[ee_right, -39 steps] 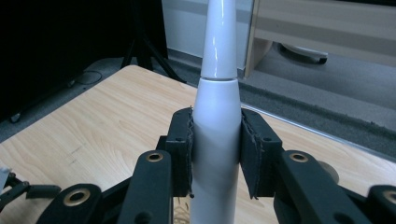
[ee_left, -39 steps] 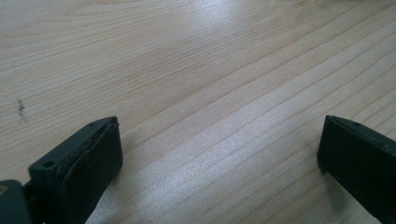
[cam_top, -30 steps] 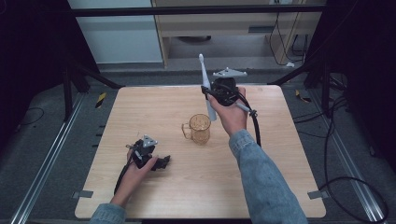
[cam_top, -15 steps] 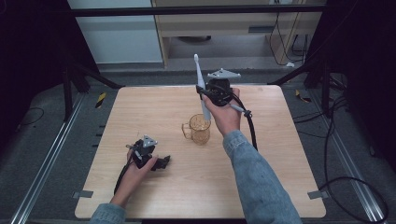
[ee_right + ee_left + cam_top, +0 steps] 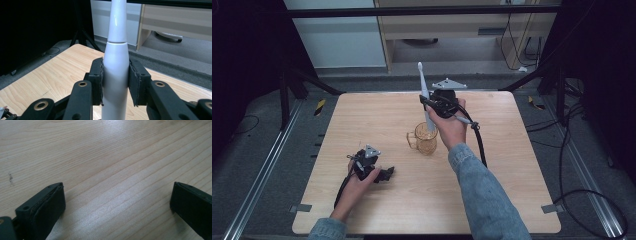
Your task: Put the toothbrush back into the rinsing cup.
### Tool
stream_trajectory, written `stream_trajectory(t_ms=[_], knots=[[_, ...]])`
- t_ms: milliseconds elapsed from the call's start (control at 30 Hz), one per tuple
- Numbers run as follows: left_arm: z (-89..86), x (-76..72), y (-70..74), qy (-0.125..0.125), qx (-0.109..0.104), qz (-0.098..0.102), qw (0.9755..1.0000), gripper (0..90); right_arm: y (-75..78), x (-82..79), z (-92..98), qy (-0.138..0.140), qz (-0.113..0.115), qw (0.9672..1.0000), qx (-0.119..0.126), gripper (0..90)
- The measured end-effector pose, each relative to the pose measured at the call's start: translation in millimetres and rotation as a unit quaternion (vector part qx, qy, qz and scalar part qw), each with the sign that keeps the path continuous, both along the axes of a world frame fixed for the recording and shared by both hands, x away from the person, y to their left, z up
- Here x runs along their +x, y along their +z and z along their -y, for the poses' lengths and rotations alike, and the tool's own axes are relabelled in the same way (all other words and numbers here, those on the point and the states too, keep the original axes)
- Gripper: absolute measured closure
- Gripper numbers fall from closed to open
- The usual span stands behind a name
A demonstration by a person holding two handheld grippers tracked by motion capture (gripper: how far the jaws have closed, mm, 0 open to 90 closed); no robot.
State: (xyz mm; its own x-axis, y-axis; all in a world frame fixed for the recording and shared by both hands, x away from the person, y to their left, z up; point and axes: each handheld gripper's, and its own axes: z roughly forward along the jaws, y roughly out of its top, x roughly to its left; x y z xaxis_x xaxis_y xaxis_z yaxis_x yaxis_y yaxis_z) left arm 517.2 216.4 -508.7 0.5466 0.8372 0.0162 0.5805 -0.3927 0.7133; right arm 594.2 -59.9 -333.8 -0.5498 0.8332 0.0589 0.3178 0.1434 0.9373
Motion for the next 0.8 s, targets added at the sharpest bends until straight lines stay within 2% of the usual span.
stream_trajectory(t_ms=[233,633,800], knots=[[-0.2,0.0,0.1,-0.001,0.001,-0.001,1.0,0.0,-10.0,-0.9,0.8,0.0,0.001,1.0,0.002,67.0],[-0.2,0.0,0.1,-0.001,0.001,-0.001,1.0,0.0,-16.2,-3.3,-2.6,0.003,0.001,1.0,0.004,67.0],[-0.3,0.1,0.1,-0.002,0.001,-0.001,1.0,0.0,-23.2,-0.9,-5.2,0.004,-0.004,1.0,0.001,67.0]])
